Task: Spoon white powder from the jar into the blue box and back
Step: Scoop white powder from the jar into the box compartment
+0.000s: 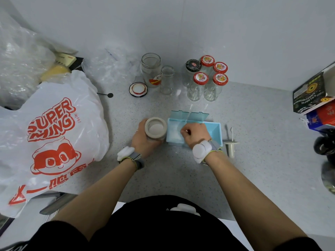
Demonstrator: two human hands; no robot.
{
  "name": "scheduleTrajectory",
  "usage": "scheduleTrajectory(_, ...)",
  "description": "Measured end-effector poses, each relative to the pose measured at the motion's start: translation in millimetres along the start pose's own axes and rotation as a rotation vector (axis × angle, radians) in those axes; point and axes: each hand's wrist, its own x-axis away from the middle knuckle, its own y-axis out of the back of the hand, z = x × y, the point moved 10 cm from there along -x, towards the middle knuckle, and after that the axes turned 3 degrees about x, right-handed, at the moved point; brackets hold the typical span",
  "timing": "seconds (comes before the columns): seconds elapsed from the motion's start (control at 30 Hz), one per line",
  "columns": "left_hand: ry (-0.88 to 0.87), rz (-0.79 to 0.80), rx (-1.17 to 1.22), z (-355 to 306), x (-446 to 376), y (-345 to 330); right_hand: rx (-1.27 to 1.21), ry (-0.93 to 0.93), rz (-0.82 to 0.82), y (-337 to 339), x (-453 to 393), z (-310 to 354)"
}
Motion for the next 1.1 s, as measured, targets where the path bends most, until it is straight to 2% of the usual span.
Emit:
scheduleTrajectory(0.1, -0.003, -0.001, 0.001, 0.7, -0.1, 0.1, -0.137, -0.139, -0.016, -6.0, 1.4, -12.2)
scheduleTrajectory(0.23, 0.005, -0.007, 0.000, 2.8, -0.2, -0.7, -0.529, -0.424, -0.086, -7.8, 12.2, -45.4)
scheduleTrajectory(0.33, 0.001, -0.012, -0.012, 4.8, -0.6, -0.3, -0.825, -0.533, -0.067, -14.2, 16.9, -51.0)
scheduleTrajectory(0.5, 0.008, -0.010, -0.013, 8.9, -1.0, -0.2, -1.020, -0.578, -0.075, -15.5, 18.0, -52.9)
scheduleTrajectory(0.8, 0.004, -0.008, -0.003, 7.2, -2.2, -0.9, -1.061, -0.567, -0.105, -8.6, 17.9, -53.1)
scheduleTrajectory(1.1, 0.018, 0.006, -0.023, 10.0, -2.1, -2.2, -1.124, -0.414, -0.144, 32.4, 18.2, -10.1)
